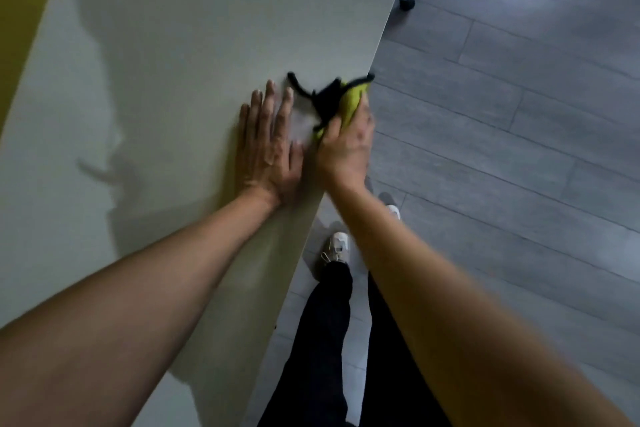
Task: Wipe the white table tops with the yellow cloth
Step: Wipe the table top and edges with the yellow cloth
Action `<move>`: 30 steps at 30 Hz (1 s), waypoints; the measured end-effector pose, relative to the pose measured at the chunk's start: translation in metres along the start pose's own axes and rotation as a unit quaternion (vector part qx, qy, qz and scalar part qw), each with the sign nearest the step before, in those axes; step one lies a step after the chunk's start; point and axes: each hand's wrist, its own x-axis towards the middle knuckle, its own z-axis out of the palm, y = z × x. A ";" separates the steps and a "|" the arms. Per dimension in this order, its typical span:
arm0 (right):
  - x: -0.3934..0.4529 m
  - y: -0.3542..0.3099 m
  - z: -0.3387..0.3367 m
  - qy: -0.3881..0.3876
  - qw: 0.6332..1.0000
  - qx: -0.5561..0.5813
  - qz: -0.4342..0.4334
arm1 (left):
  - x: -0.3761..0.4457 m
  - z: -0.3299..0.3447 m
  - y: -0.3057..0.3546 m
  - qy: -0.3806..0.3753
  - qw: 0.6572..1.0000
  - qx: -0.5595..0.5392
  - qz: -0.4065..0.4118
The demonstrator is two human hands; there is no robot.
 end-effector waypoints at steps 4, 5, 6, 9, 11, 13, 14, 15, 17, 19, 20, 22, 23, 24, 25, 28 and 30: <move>0.061 -0.030 -0.009 -0.006 0.999 -0.029 0.034 | -0.117 -0.020 -0.026 -0.028 0.999 0.024 -0.008; 0.071 -0.035 -0.011 -0.003 0.999 -0.034 0.038 | -0.148 -0.024 -0.034 -0.026 0.999 0.028 -0.036; 0.077 -0.037 -0.010 0.001 0.998 -0.040 0.038 | -0.176 -0.028 -0.041 -0.021 0.997 0.032 -0.070; 0.073 -0.034 -0.006 0.011 0.998 -0.057 0.031 | -0.239 -0.035 -0.055 -0.020 0.990 0.045 -0.133; 0.051 -0.023 -0.001 0.007 0.998 -0.053 0.036 | -0.254 -0.036 -0.058 -0.025 0.990 0.050 -0.130; 0.006 -0.002 0.007 0.015 0.999 -0.035 0.022 | -0.255 -0.033 -0.059 -0.021 0.991 0.051 -0.121; -0.024 0.011 0.011 0.022 0.999 -0.025 0.012 | -0.255 -0.031 -0.060 -0.020 0.991 0.048 -0.120; -0.057 0.023 0.015 0.025 1.000 -0.018 0.006 | -0.255 -0.030 -0.060 -0.017 0.992 0.047 -0.119; -0.123 0.043 0.019 0.010 1.000 -0.026 0.006 | -0.256 -0.029 -0.061 -0.012 0.992 0.055 -0.117; -0.171 0.055 0.019 -0.011 0.999 -0.038 0.008 | -0.257 -0.028 -0.060 -0.009 0.992 0.058 -0.113; -0.183 0.058 0.018 -0.019 0.999 -0.045 0.015 | -0.256 -0.028 -0.060 -0.009 0.992 0.059 -0.109; -0.183 0.057 0.018 -0.024 0.998 -0.056 0.034 | -0.255 -0.026 -0.061 -0.005 0.993 0.064 -0.104; -0.176 0.055 0.019 -0.023 0.997 -0.057 0.040 | -0.255 -0.025 -0.062 -0.002 0.993 0.064 -0.103; -0.167 0.051 0.019 -0.021 0.997 -0.055 0.044 | -0.256 -0.024 -0.063 0.002 0.993 0.064 -0.103; -0.155 0.046 0.019 -0.018 0.997 -0.054 0.043 | -0.257 -0.023 -0.064 0.005 0.993 0.066 -0.102; -0.106 0.031 0.015 -0.012 0.998 -0.053 0.037 | -0.257 -0.021 -0.066 0.014 0.993 0.066 -0.098; -0.073 0.022 0.011 -0.015 0.997 -0.063 0.038 | -0.258 -0.019 -0.066 0.020 0.994 0.065 -0.091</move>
